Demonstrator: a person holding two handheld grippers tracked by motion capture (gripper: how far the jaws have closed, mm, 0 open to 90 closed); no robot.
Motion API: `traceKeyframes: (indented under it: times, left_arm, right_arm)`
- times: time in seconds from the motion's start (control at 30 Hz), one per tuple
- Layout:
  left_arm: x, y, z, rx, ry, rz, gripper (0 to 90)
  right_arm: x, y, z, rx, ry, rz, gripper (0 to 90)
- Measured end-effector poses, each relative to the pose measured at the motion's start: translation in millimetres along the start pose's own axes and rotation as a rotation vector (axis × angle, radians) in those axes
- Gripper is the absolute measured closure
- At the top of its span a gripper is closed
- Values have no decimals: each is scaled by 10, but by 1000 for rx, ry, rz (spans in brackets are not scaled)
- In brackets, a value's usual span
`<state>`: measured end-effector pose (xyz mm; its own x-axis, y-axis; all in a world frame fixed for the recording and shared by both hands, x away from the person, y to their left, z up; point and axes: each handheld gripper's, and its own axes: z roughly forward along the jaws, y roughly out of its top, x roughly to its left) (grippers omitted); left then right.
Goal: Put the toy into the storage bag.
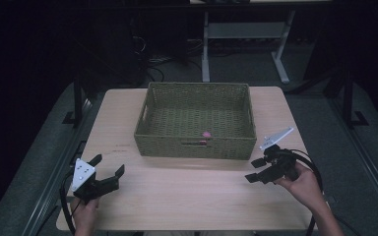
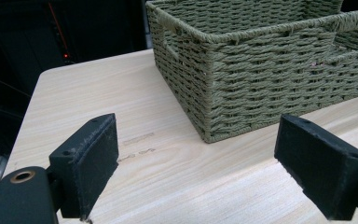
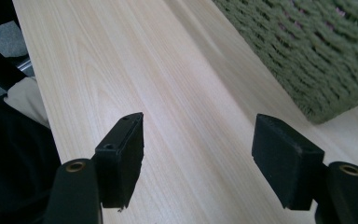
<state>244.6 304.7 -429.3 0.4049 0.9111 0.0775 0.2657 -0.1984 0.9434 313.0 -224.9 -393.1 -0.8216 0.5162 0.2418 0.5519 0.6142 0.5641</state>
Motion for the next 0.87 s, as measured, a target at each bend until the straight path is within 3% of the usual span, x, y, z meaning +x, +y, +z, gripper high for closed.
traceKeyframes:
  times: [0.67,0.87]
  left_arm:
    - [-10,-6,-1,1,4,-1,130]
    - [-22,-5,5,4,6,6,130]
  right_arm:
    - [70,-434,74,-15,-2,42,322]
    - [188,-540,99,-41,-43,39,280]
